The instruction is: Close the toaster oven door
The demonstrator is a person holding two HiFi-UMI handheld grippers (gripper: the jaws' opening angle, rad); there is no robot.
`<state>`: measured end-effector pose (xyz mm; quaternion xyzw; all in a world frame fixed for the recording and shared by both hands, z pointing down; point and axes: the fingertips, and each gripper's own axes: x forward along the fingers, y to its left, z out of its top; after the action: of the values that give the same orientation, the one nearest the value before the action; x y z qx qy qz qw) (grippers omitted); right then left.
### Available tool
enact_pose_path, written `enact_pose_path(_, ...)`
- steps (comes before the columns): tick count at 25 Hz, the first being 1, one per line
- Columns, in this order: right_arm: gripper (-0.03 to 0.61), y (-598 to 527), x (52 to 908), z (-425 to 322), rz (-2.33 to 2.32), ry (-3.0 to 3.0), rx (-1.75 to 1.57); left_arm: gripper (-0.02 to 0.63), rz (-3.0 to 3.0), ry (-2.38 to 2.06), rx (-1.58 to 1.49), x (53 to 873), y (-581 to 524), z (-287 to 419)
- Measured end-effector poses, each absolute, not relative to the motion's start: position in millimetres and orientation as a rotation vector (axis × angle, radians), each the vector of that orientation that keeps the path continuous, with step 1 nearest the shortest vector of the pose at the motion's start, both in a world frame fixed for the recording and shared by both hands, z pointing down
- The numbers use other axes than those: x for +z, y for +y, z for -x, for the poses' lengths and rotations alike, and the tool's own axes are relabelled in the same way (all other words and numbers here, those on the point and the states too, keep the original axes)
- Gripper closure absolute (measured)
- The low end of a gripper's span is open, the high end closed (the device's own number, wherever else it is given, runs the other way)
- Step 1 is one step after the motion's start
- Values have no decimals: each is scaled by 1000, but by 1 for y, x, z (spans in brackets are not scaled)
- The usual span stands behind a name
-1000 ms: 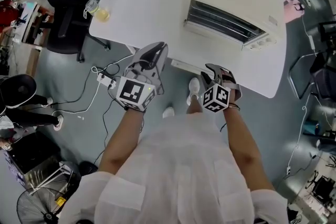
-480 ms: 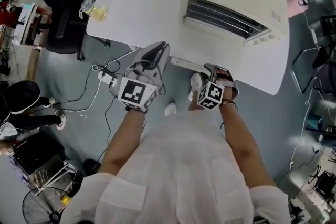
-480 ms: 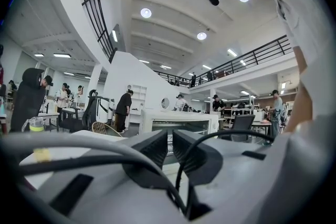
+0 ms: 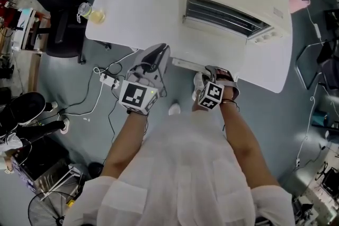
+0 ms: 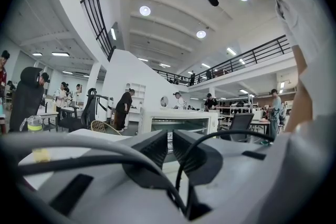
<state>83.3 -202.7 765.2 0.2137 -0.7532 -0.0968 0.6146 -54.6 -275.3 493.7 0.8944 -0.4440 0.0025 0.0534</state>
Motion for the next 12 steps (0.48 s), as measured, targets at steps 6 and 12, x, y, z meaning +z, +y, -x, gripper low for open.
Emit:
enact_pose_path(6, 415, -207, 770, -91, -509, -1708, -221, 594, -2720, -1350, 7, 494, -278, 54)
enact_pose_path(12, 419, -209, 773, -89, -497, -1711, -194, 594, -2715, -1343, 24, 490, -279, 50)
